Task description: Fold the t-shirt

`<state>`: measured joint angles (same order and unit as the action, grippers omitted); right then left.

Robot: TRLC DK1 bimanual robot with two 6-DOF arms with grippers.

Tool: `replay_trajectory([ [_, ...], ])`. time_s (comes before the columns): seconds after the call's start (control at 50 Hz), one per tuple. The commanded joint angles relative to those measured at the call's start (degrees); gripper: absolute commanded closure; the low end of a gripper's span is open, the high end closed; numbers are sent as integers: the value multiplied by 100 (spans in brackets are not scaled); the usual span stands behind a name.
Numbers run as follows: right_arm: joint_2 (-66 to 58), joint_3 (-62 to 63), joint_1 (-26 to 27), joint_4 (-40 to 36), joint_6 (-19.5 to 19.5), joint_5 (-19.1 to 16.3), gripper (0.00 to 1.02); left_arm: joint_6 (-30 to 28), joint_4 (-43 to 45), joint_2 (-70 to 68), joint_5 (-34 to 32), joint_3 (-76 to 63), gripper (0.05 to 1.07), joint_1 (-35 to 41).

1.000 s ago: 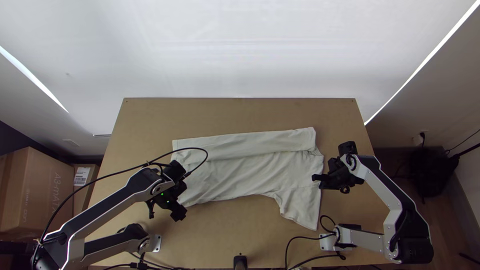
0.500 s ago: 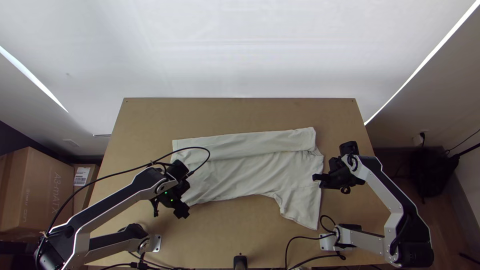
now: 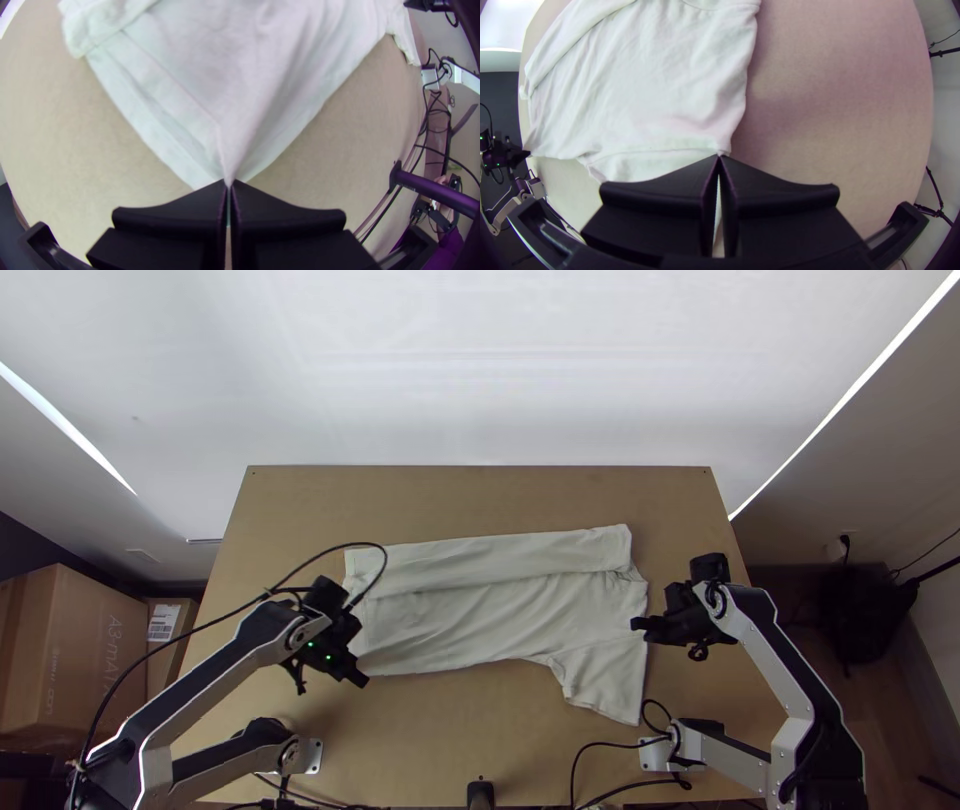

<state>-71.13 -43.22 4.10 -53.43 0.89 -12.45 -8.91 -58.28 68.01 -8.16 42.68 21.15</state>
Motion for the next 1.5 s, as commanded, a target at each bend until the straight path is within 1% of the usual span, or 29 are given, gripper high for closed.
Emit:
replay_trajectory([
  [0.0,-111,-64,214,-62,316,58,100,-498,-271,-147,-54,92,104,-480],
  [0.06,-173,-64,276,-18,395,243,100,-647,-342,-218,-54,48,104,-664],
  [0.14,-120,-151,258,-62,404,252,100,-665,-351,-314,-63,48,104,-726],
  [0.18,-6,-222,188,-71,377,243,100,-665,-368,-358,-71,57,104,-717],
  [0.22,117,-310,-14,-71,351,243,100,-630,-359,-402,-80,92,104,-700],
  [0.36,311,-670,-454,-62,281,243,100,-349,-210,-411,-124,312,104,-541],
  [0.54,144,-1013,-647,69,193,243,100,-226,142,-262,-124,540,104,-603],
  [0.78,-463,-1690,-673,69,158,243,100,-313,484,380,-115,1032,104,-981],
  [1.08,-1315,-2691,-805,193,78,243,100,-287,950,1382,-124,1771,104,-1280],
  [1.28,-1904,-3263,-832,360,-45,252,100,-313,1029,1953,-124,2342,104,-1499],
  [1.48,-2467,-3878,-814,360,-132,252,100,-331,1029,2454,-124,3027,104,-1702],
])
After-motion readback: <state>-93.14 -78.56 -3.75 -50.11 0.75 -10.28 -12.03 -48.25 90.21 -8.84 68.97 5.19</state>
